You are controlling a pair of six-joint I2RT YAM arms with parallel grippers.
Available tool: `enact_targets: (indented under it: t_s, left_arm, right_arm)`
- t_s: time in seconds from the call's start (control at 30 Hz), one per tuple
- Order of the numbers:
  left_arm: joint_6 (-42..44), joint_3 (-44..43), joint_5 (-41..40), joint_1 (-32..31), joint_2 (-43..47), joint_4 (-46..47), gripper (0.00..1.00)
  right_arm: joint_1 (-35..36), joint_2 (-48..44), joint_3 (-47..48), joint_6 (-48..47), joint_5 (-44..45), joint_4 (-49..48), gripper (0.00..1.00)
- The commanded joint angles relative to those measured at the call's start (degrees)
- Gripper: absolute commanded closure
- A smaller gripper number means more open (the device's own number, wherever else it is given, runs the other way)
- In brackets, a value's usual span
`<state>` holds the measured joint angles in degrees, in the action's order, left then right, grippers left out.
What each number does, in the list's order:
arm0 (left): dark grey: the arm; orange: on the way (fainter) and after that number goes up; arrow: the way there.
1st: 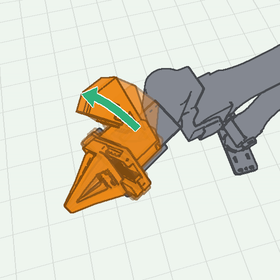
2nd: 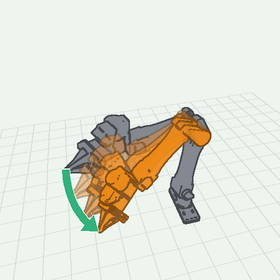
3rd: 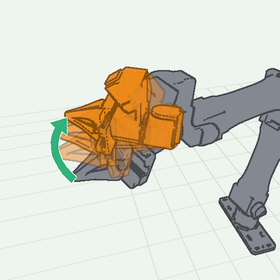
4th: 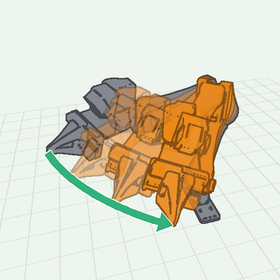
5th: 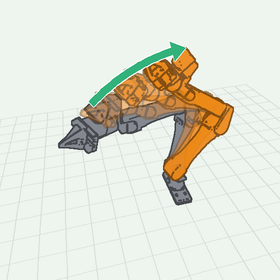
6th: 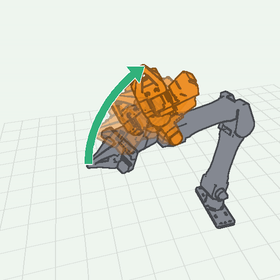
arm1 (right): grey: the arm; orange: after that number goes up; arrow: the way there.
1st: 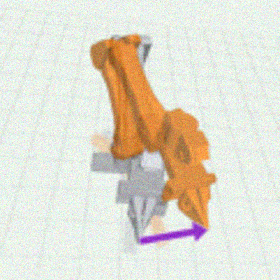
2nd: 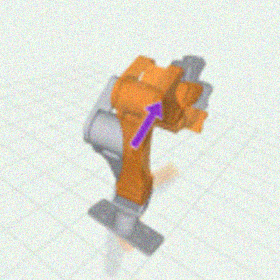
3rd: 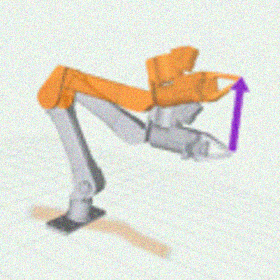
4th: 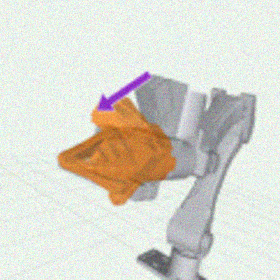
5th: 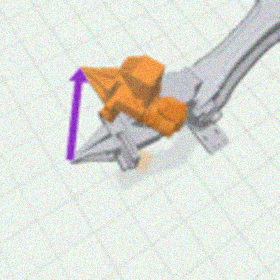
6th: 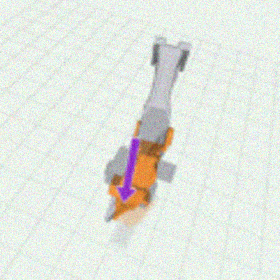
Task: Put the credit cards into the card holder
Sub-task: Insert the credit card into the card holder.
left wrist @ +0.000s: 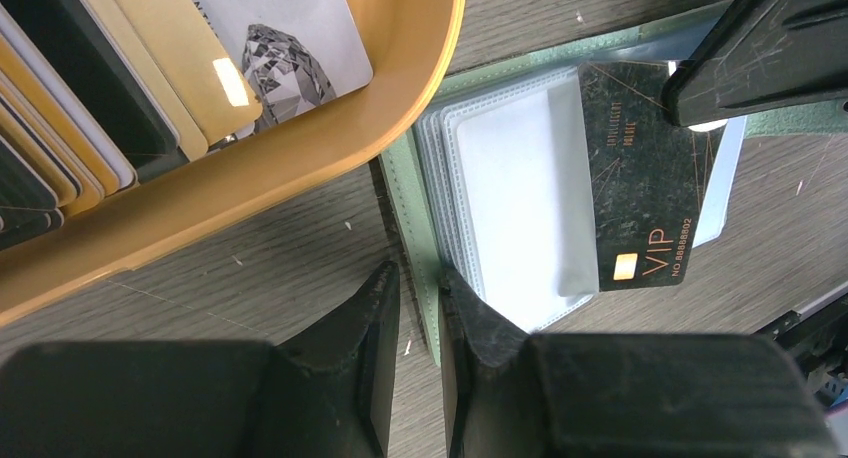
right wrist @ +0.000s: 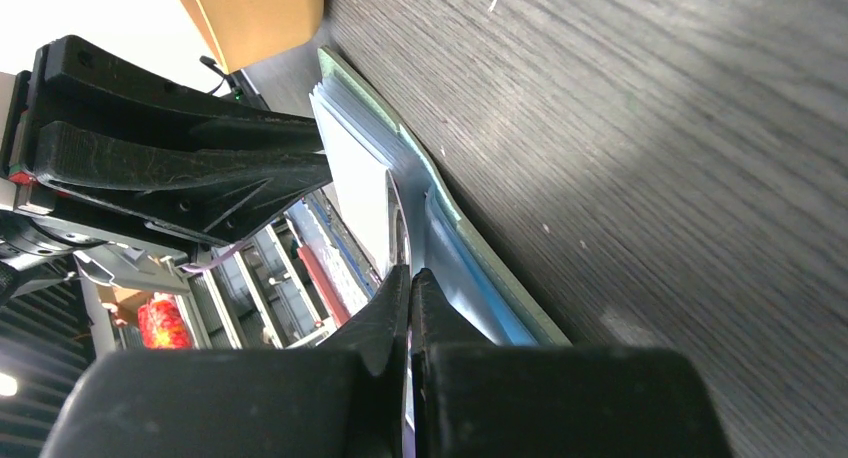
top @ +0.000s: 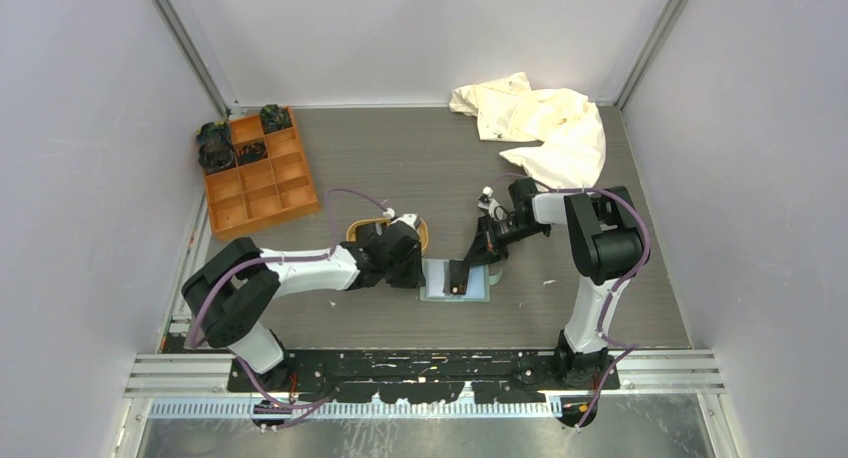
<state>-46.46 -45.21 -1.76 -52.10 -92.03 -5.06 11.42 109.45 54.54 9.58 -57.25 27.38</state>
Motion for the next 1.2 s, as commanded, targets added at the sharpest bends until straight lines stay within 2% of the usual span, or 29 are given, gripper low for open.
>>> enact_targets:
  t_s: [0.0,0.77,1.17]
  left_arm:
    - [0.8,-2.1,0.9,0.3,-1.2,0.5,0.78]
    - [1.6,-3.5,1.5,0.9,-2.5,-0.1,0.78]
    - [1.9,-5.3,4.7,1.0,-4.0,-0.1,0.78]
  right_arm:
    - [0.6,-0.5,0.3,-2.1,2.7,2.2,0.97]
    - [0.8,-2.2,-1.1,-2.9,2.7,3.2,0.95]
    - [1.6,-1.8,-0.7,-4.2,2.8,4.0,0.94]
